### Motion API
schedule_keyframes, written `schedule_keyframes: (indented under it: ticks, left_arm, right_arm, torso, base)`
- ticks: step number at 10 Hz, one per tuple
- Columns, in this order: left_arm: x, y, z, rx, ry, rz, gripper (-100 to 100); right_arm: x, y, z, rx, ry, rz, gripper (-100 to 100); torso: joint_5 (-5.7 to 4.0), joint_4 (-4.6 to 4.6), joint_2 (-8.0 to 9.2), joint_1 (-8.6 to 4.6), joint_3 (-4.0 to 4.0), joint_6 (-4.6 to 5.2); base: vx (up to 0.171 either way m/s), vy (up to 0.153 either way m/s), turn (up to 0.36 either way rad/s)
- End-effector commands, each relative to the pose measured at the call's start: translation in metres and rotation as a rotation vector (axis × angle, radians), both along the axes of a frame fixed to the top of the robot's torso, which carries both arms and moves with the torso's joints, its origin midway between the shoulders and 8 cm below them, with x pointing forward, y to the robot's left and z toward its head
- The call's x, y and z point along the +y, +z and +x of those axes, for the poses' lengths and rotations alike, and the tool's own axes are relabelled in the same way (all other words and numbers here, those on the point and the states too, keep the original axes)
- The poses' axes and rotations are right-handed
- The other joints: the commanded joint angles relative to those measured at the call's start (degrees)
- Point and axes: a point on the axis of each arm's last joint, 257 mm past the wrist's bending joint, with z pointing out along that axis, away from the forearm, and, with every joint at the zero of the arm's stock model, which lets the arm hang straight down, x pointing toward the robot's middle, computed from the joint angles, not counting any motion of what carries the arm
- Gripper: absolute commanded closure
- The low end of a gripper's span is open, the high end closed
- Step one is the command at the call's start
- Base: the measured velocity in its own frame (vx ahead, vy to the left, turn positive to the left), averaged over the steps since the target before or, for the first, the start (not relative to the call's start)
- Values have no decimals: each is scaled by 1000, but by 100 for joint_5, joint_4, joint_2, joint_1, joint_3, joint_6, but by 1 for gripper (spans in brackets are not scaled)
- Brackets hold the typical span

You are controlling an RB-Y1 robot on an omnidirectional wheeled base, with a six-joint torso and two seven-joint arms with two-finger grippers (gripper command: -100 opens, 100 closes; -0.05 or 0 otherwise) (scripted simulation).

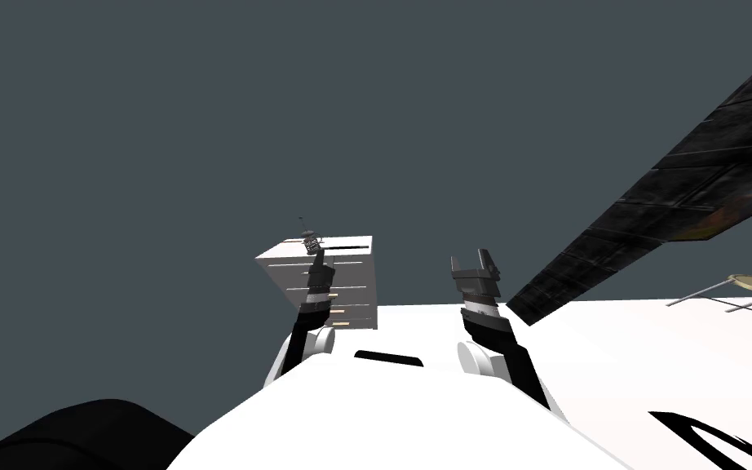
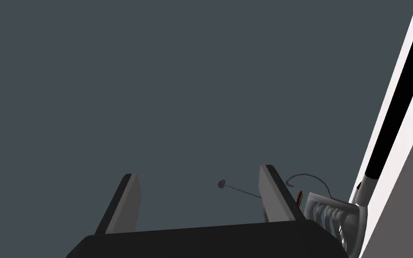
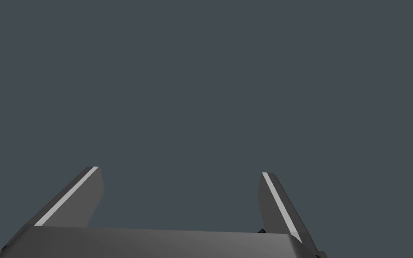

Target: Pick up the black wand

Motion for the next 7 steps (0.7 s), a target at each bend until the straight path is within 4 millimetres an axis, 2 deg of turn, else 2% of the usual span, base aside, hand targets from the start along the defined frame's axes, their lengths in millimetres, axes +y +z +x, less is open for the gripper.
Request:
schedule_keyframes:
  ticks: [1, 4, 5, 6, 7]
  left_arm:
    - [-1, -3, 7, 19, -14, 39, -100]
    - [4, -10, 32, 73, -26, 129, -100]
    - [4, -11, 33, 79, -26, 128, -100]
    - [8, -14, 45, 103, -21, 156, -100]
    - [8, -14, 46, 104, -21, 156, -100]
  right_arm:
    - [0, 0, 0, 0, 0, 0, 0]
    - [0, 0, 0, 0, 0, 0, 0]
    - [0, 0, 0, 0, 0, 0, 0]
    - [0, 0, 0, 0, 0, 0, 0]
    - [0, 0, 0, 0, 0, 0, 0]
  torso:
    - [0, 0, 0, 0, 0, 0]
    - [1, 3, 12, 5, 7, 0]
    - [2, 3, 15, 8, 9, 0]
    - [1, 3, 14, 4, 8, 0]
    - [1, 3, 14, 2, 8, 0]
  base:
    - [-13, -1, 11]
    - [-41, 4, 17]
    - [-39, 7, 4]
    - [-40, 0, 17]
    - [-29, 1, 8]
